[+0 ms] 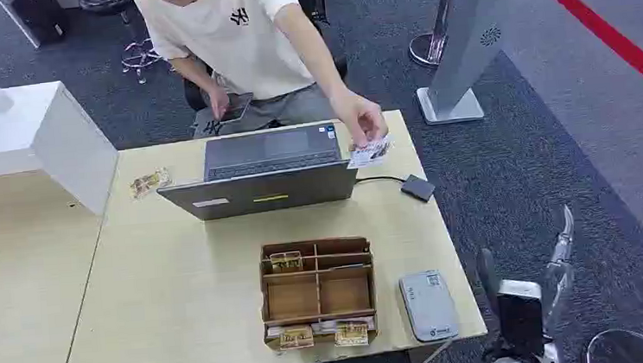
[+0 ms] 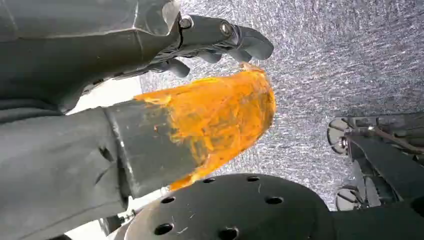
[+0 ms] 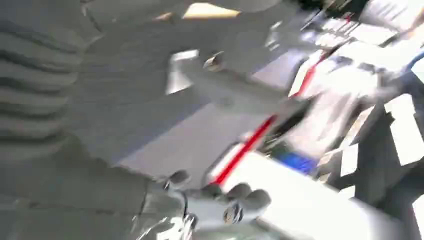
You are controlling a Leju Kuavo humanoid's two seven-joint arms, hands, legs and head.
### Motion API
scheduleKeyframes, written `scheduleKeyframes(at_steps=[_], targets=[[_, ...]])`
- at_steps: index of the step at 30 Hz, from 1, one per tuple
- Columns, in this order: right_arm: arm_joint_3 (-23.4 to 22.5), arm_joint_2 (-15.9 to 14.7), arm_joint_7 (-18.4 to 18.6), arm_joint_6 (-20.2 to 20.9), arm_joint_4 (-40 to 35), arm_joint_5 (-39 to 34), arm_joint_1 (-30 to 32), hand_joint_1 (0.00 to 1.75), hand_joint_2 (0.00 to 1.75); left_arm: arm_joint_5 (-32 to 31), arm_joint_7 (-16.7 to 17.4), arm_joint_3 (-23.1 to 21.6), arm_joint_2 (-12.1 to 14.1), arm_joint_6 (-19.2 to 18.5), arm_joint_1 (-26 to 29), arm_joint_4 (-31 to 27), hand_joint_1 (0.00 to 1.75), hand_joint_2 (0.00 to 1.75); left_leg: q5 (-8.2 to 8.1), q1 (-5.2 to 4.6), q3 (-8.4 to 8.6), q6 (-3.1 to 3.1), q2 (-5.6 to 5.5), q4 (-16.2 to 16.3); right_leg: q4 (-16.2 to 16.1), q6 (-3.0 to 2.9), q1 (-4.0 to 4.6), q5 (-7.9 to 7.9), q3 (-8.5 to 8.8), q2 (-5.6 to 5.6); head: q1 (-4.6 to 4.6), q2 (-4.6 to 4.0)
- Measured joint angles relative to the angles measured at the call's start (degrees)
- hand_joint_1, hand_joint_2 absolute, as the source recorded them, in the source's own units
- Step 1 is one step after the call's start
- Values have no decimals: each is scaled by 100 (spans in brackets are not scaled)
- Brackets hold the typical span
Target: Pass the card to the sensor for recognition and then transmit it.
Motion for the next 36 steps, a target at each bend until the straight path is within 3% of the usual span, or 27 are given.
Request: scheduleKeyframes(at_steps=[8, 12, 18, 25, 36], targets=[[1099, -13, -162, -2, -876, 1199, 155, 0, 175, -94, 0, -2, 2, -22, -7, 0, 0, 0, -1, -3, 0, 1, 2, 1, 0, 1, -2, 0, 0, 2, 2, 0], [1411, -46, -177, -2, -1112, 1384, 154, 0, 175, -118, 0, -2, 4, -55, 1, 0, 0, 0, -1, -4, -2, 1, 1, 1, 0, 1, -3, 1, 1, 0, 2, 0], [1901, -120, -182, 0, -1213, 2224, 63, 0, 175, -219, 4, -81, 35, -133, -5, 0, 0, 0, 0, -1, -1, 1, 0, 0, 0, 1, -1, 1, 1, -1, 2, 0], [1990, -160, -182, 0, -968, 2904, -86, 0, 175, -319, 24, -168, 77, -238, -5, 0, 0, 0, 0, -2, -3, 0, -2, 0, 0, 1, -1, 1, 2, 0, 2, 0], [1816, -212, -125, 0, -301, 3233, -645, 0, 175, -411, 48, -288, 138, -299, -7, 0, 0, 0, 3, -2, -2, 1, -2, 1, 0, 1, -2, 2, 4, -1, 2, 0]])
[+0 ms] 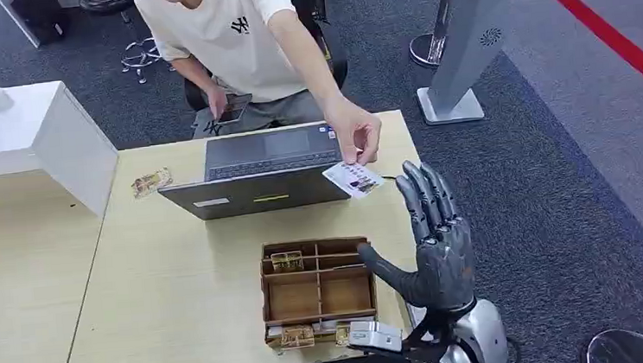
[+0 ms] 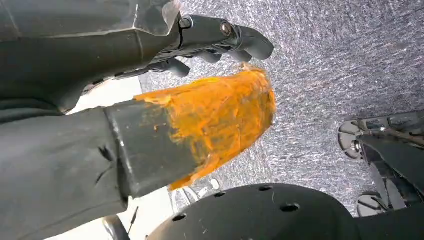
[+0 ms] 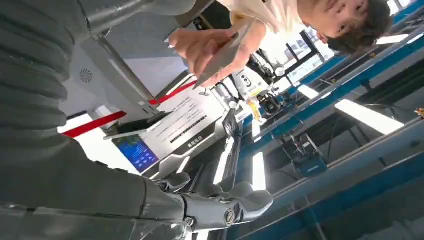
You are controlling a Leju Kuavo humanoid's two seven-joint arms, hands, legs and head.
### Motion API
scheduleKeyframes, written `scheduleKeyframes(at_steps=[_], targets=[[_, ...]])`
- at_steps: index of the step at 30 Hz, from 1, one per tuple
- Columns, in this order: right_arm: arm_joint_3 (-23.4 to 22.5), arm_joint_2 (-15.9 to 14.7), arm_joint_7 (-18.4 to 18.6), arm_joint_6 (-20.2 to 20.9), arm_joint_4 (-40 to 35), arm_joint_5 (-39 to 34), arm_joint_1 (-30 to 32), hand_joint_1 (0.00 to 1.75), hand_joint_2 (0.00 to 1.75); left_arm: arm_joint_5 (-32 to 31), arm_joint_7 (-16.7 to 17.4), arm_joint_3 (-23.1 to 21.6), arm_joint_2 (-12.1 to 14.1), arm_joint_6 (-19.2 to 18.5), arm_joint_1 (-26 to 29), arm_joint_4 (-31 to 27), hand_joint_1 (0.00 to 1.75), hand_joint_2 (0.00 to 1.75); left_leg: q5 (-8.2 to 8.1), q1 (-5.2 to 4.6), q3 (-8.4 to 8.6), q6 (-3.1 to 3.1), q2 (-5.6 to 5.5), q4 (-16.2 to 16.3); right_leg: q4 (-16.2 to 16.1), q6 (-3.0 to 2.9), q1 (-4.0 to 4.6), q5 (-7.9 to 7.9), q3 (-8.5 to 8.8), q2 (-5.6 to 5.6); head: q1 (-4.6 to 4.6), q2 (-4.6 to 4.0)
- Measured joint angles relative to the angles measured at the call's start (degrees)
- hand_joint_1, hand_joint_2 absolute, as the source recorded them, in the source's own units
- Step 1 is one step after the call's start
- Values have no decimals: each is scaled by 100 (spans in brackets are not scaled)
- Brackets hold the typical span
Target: Pass the card to the sensor for recognition and then transmit it.
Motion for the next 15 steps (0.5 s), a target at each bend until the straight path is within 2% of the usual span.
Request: scheduleKeyframes(at_steps=[9, 10, 11, 12, 14, 15], targets=[[-125, -20, 345, -4, 608, 350, -609, 0, 175, -109, 15, -96, 9, -7, -2, 0, 0, 0, 1, 0, 1, -1, 2, 0, 0, 0, 0, 0, -1, 2, 0, 0], [-129, -20, 361, -4, 674, 383, -669, 7, 175, -118, 15, -107, 9, -7, -3, 0, 0, 0, 1, 0, 1, -1, 2, 0, 0, 0, 0, 0, -1, 2, 0, 0], [-136, -20, 365, -4, 728, 416, -714, 65, 175, -118, 17, -116, 9, -7, -4, 0, 0, 0, 1, 0, 2, -1, 2, 0, 0, 0, 0, 0, -1, 1, 0, 0], [-140, -20, 378, -4, 777, 431, -759, 145, 175, -120, 22, -131, 11, -7, -3, 0, 0, 0, 1, 0, 2, -1, 2, 0, 0, 0, 0, 0, -1, 1, 0, 0], [-145, -20, 429, -4, 851, 448, -820, 175, 175, -127, 28, -147, 11, -7, -3, 0, 0, 0, 1, 0, 1, -1, 2, 0, 0, 0, 0, 0, -1, 1, 0, 0], [-149, -20, 450, -6, 883, 474, -848, 175, 175, -131, 31, -149, 11, -7, -3, 0, 0, 0, 1, 0, 2, -1, 2, 0, 0, 0, 0, 0, -1, 1, -2, 0]])
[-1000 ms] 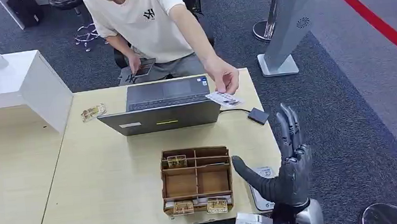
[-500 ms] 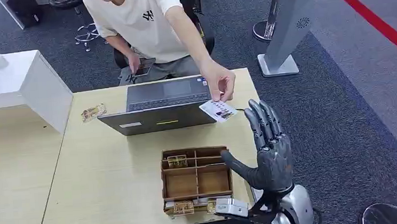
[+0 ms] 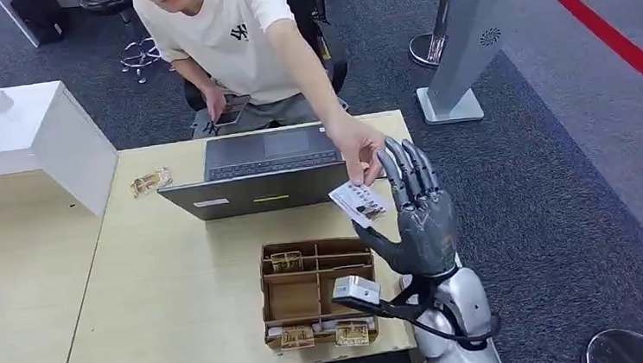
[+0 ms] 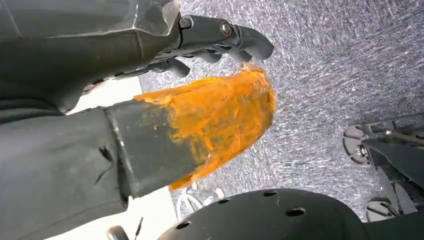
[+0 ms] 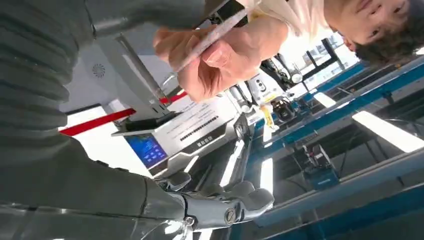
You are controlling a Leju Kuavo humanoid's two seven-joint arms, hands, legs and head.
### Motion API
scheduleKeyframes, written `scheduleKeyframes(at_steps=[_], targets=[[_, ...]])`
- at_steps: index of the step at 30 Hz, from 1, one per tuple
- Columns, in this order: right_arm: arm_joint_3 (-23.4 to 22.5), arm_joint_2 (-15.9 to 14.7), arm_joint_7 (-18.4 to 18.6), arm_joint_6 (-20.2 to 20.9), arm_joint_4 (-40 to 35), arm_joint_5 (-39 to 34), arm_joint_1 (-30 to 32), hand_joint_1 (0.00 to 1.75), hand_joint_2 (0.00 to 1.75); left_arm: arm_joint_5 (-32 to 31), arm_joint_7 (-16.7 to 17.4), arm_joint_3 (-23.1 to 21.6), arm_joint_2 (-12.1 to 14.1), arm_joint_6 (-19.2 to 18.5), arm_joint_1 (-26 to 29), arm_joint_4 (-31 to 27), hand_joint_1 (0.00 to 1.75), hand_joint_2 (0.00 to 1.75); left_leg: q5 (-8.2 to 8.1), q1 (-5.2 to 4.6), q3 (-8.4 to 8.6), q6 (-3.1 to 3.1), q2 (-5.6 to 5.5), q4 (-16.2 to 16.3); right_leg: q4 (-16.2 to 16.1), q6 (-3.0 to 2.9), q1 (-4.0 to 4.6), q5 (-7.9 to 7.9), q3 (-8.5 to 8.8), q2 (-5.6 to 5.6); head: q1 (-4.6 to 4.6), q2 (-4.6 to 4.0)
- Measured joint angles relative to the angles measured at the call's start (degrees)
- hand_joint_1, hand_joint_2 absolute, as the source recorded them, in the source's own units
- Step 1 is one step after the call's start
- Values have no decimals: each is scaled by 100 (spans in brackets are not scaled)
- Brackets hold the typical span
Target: Pass the card to the sensor for recognition and then transmit it.
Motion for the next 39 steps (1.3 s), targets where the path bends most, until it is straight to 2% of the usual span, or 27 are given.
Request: scheduleKeyframes(at_steps=[18, 24, 28, 32, 36, 39], targets=[[-79, 0, 11, 0, 179, -4, -55, 175, 175, -57, 46, -85, 26, -2, 0, 0, 0, 0, 0, 0, 0, 0, 0, 0, 0, 0, 0, 0, -1, 0, 0, 0], [-83, 0, 26, 0, 179, -415, 13, 175, 175, -52, 52, -125, 26, 0, 1, 0, 0, 0, 0, 0, 0, 0, 0, 0, 0, 0, 0, 0, -2, 0, 2, 0], [48, -22, 334, 0, 151, -1078, 114, 175, 175, -26, 52, -127, 26, 11, 1, 0, 0, 0, -1, 0, 0, 0, 0, 0, 0, 0, 0, 0, -2, 0, 2, 0], [549, -210, 781, 46, -158, -2425, 312, 175, 175, 76, 52, -127, 17, 52, 6, 0, 0, 0, -1, 0, -1, 0, 0, 0, 0, 0, 0, -1, -3, 0, 0, 0], [1017, -389, 936, 420, -663, -3553, 556, 175, 175, 175, 44, -127, 2, 122, 8, 0, 0, 0, -1, 0, -2, 0, 0, 0, 0, 0, 0, -1, -3, 0, 0, 0], [1184, -494, 936, 716, -972, -4156, 712, 175, 175, 234, 35, -125, -7, 142, 9, 0, 0, 0, -2, 0, -2, 0, -1, 0, 0, 0, 0, -1, -4, 0, 0, 0]])
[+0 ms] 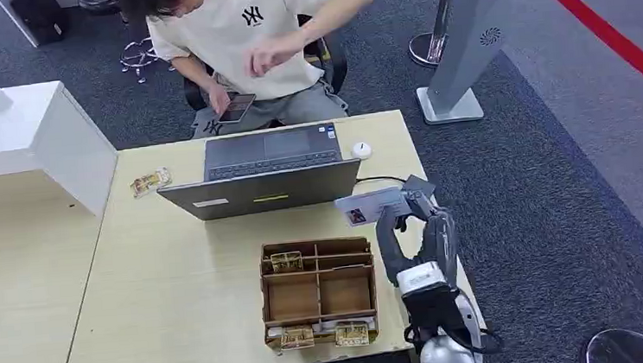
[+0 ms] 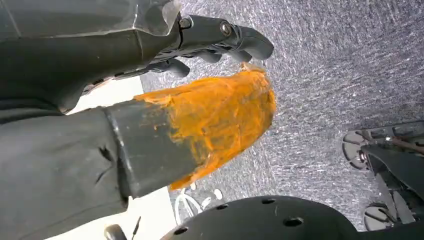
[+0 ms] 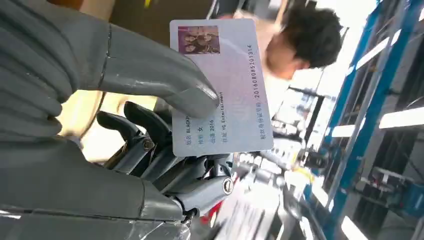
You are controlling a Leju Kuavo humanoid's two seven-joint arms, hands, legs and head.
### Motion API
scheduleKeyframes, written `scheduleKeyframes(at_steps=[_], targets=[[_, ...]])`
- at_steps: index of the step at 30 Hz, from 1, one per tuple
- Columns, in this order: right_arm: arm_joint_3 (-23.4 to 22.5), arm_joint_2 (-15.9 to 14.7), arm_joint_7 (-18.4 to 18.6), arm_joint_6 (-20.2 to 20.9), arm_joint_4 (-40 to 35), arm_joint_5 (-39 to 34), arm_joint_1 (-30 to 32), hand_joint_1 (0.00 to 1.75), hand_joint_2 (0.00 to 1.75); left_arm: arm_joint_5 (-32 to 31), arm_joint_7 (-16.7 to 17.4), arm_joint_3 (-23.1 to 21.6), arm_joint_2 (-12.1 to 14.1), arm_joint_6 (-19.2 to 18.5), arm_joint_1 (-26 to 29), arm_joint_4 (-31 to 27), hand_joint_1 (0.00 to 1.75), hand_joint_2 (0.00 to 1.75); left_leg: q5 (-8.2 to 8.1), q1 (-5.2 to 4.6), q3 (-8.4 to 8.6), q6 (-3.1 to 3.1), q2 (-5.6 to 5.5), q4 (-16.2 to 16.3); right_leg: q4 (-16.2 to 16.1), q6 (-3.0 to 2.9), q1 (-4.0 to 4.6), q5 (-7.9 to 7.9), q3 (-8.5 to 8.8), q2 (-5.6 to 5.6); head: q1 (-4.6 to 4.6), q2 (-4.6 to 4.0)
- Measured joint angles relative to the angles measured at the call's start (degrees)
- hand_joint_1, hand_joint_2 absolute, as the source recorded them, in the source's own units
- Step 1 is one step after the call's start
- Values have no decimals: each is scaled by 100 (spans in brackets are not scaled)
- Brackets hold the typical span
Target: Pass the card to the sensor for recognition and then transmit it.
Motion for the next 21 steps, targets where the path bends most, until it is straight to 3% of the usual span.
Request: scheduleKeyframes(at_steps=[3, 8, 21], targets=[[48, -101, -31, 429, -292, -717, 193, 175, 175, 70, -26, 9, -7, 31, 3, 0, 0, 0, -1, 0, 0, -1, 0, 0, 0, 0, 0, 0, 0, 0, 2, 0], [-17, -260, -24, 722, -586, -1064, 518, 175, 175, 164, -72, 48, -7, 68, 9, 0, 0, 0, -1, 0, 0, -1, 0, 0, 0, 0, 0, 0, 0, 0, 2, 0], [-942, -564, 420, 873, -490, -747, 1234, 175, 175, 394, -107, 236, -4, 109, 27, 0, 0, 0, -4, -1, -2, 2, -1, 0, -2, 1, -1, 0, 0, 0, 2, 0]])
